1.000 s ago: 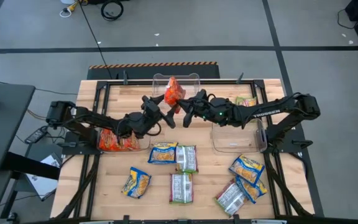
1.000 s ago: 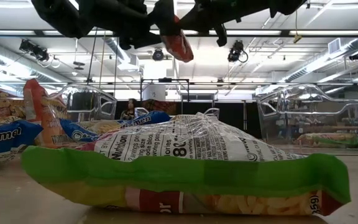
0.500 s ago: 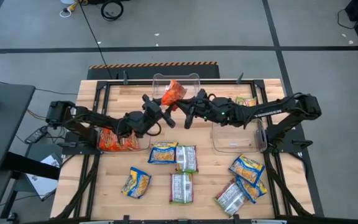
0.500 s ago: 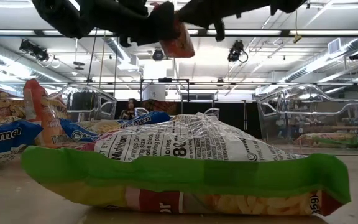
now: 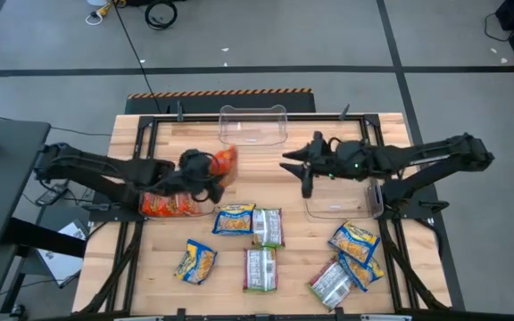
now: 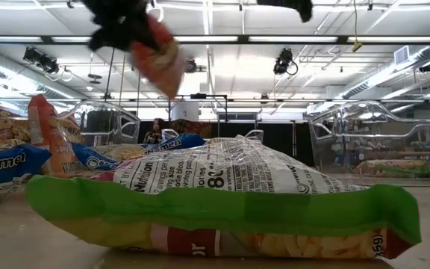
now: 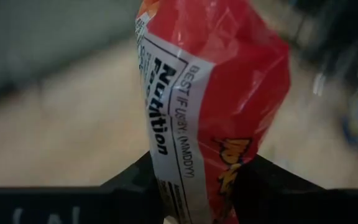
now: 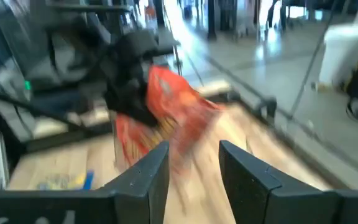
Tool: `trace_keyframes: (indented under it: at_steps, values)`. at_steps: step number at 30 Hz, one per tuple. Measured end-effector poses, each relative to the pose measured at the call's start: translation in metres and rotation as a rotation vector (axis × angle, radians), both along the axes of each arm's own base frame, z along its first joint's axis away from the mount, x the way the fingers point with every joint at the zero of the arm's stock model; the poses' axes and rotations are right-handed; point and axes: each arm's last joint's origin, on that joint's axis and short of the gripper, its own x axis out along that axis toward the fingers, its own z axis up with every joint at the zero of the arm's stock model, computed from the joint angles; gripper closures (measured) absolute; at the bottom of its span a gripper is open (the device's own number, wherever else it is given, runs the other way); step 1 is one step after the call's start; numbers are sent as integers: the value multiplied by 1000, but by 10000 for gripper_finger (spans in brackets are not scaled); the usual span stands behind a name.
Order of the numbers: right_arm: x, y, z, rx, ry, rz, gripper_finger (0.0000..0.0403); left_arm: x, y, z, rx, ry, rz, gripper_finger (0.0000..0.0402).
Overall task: Sort Maruchan noodles
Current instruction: Put the orange noodle from the top into the middle left transparent bin
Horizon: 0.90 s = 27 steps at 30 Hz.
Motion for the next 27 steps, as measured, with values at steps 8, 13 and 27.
trace_keyframes:
  at_steps: [8, 13, 27]
  values:
    - [-12, 31, -33, 30, 107, -47, 261, -40, -2, 25, -438, 317, 153, 260]
    - [-20, 53, -67, 108, 77, 7, 261, -42, 8, 15, -560, 370, 231, 260]
    - [-20, 129, -87, 170, 173, 293, 269, -41, 46, -56, -746, 409, 298, 256]
